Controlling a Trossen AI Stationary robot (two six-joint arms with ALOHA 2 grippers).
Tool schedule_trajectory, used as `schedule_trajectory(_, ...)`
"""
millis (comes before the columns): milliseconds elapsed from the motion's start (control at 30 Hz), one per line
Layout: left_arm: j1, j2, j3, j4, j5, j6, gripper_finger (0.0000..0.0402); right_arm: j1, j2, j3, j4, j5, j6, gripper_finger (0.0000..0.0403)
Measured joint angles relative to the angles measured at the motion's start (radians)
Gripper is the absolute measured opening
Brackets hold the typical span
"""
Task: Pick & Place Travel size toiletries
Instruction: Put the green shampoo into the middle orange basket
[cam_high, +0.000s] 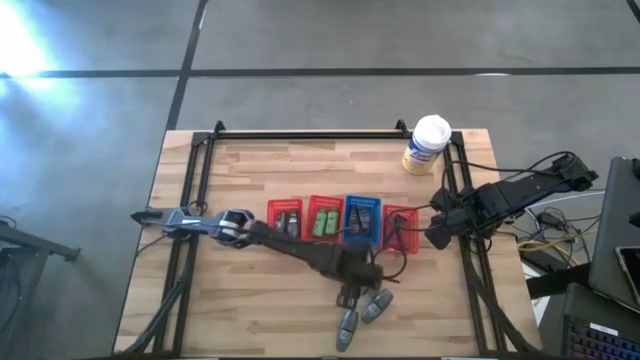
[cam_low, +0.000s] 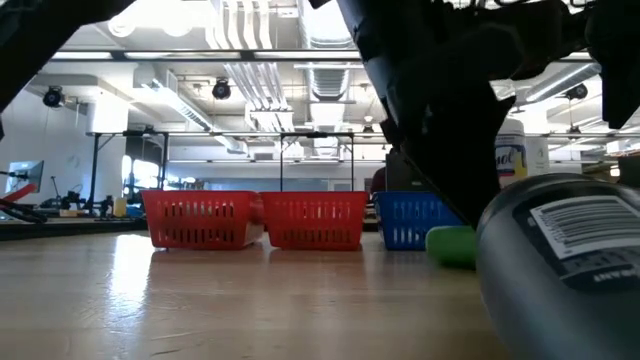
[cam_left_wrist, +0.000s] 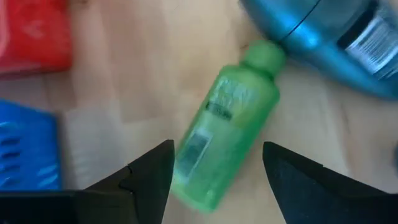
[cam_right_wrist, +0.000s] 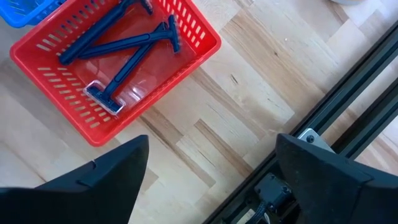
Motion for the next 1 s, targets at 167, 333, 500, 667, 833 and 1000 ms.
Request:
schedule_trajectory(167,0.014,0.0,-0.05,0.085,0.135,0.021,0.025,0.0,0.0,0.0,0.0,0.0,0.003,0.0333)
schedule_trajectory(333,0.01,-0.001,-0.089,0.084,0.153,0.041,0.0249,0.0,0.0,0.0,0.0,0.0,0.021,0.0327)
schedule_trajectory(500,0.01,-0.002,-0.09,0.065,0.166,-0.004,0.0231,0.0,0.0,0.0,0.0,0.0,0.031,0.0334)
schedule_trajectory(667,0.01,-0.01,-0.09,0.062,0.166,-0.116,0.0178,0.0,0.0,0.0,0.0,0.0,0.048,0.0349)
schedule_trajectory(833,0.004,-0.037,-0.073,0.03,0.148,-0.287,0.0141,0.0,0.0,0.0,0.0,0.0,0.048,0.0353)
schedule_trajectory(1000,-0.037,-0.129,-0.072,-0.035,-0.041,-0.595,0.0146,0.0,0.0,0.0,-0.001,0.001,0.051,0.0339)
